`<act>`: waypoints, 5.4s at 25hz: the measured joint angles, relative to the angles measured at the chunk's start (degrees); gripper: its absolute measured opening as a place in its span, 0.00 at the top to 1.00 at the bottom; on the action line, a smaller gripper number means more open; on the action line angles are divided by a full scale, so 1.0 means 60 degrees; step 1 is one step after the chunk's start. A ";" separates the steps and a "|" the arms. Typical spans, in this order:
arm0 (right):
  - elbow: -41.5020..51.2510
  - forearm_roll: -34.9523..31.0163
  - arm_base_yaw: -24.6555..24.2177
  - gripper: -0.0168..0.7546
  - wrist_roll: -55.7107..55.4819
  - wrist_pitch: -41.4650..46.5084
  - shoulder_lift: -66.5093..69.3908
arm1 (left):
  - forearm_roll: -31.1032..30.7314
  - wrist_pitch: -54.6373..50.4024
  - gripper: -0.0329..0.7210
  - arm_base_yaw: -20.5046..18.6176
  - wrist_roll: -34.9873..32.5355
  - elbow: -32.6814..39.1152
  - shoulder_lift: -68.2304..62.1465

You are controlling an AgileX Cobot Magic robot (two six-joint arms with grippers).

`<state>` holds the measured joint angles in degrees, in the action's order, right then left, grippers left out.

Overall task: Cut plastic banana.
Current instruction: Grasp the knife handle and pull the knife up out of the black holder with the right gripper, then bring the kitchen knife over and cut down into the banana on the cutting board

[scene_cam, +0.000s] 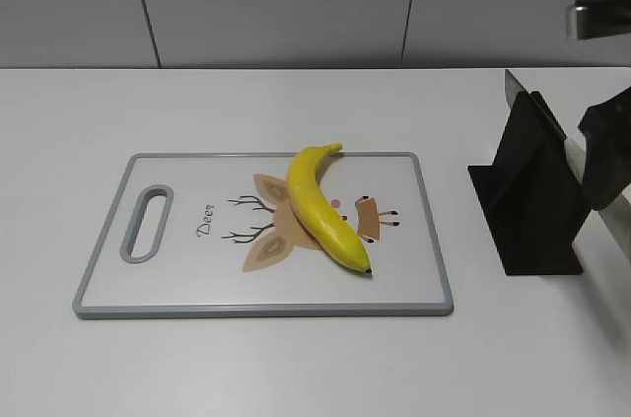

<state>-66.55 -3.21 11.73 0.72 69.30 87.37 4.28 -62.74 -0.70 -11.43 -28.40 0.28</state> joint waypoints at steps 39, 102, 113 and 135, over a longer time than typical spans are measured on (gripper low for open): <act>-0.0018 0.0231 0.0013 0.74 -0.0810 -0.0022 0.1667 | 0.0000 0.0000 0.18 0.0000 0.0000 0.0000 0.0000; -0.1736 -0.3049 0.0940 0.75 1.1831 -0.1210 0.1305 | 0.2995 0.0302 0.19 0.4190 -1.0921 -0.9506 -1.5779; -0.2271 -0.3445 0.0940 0.75 1.2723 -0.1374 0.2003 | 0.2877 0.1030 0.36 0.4836 -1.1517 -0.9705 -1.7244; -0.2332 -0.3139 0.0940 0.75 1.3005 -0.2599 0.3812 | 0.2720 0.1561 0.97 0.4807 -1.1413 -0.9705 -1.8777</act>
<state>-80.54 -22.05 17.37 78.75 53.70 110.24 20.60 -53.37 28.14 -79.90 -86.63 -112.38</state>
